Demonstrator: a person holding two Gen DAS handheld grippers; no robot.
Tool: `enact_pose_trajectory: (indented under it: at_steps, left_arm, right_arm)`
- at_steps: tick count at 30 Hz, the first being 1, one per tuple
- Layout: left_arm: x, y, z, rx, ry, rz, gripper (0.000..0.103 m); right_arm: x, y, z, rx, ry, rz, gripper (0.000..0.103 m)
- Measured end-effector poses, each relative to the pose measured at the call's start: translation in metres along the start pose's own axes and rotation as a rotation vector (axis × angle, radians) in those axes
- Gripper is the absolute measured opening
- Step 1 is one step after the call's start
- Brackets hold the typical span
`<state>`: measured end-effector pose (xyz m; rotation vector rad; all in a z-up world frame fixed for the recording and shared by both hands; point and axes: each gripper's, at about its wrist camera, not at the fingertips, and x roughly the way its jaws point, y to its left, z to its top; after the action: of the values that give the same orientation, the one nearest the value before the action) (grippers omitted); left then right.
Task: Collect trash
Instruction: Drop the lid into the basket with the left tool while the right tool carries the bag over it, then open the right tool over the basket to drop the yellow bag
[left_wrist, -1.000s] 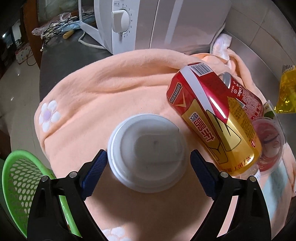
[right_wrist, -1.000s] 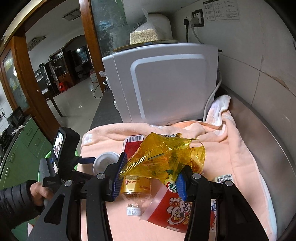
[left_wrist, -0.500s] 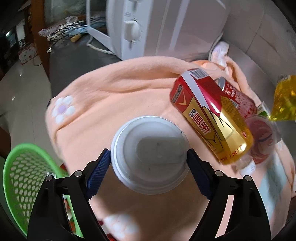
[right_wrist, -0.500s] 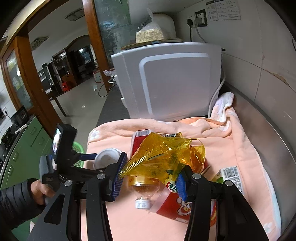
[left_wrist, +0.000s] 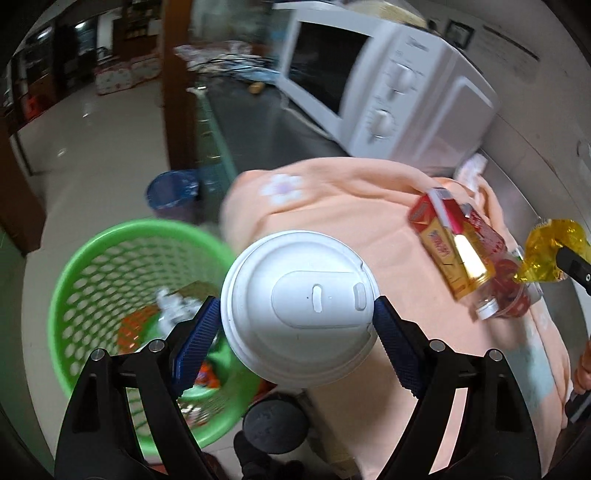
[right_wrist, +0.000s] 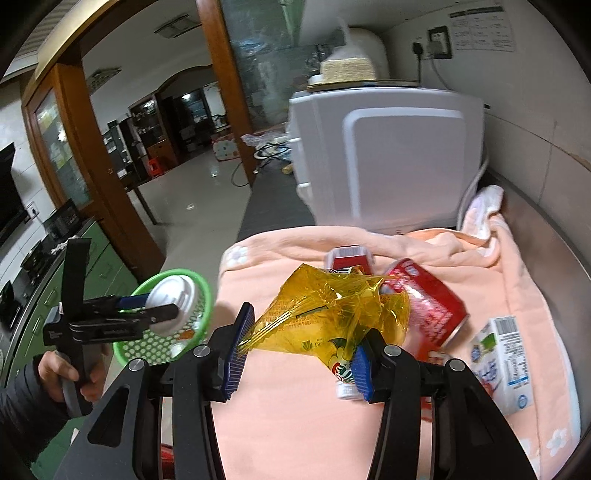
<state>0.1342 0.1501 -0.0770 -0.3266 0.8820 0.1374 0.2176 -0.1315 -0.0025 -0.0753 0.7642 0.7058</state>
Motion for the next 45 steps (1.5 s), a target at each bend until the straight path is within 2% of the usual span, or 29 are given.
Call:
enact_pose_trajectory:
  at_steps: [6,12,20,35,45]
  left_arm:
    - [-0.011,0.049,-0.016,-0.094,0.017,0.066,0.082]
    - [-0.015,0.081,-0.03,-0.165,0.039,0.106,0.084]
    - [-0.025,0.106,-0.044,-0.244,0.042,0.111,0.086]
    - [-0.064,0.15,-0.066,-0.37,-0.013,0.147,0.089]
    - [-0.084,0.178,-0.076,-0.441,-0.043,0.181,0.089]
  right_arm:
    - [0.01,0.032,-0.001,-0.039,0.017,0.051,0.046]
    - [0.022,0.063,0.0,-0.081,0.034,0.098,0.046]
    - [0.044,0.097,0.002,-0.114,0.066,0.164,0.046]
    - [0.097,0.165,0.009,-0.178,0.13,0.298,0.046]
    - [0.142,0.201,0.005,-0.155,0.193,0.363,0.047]
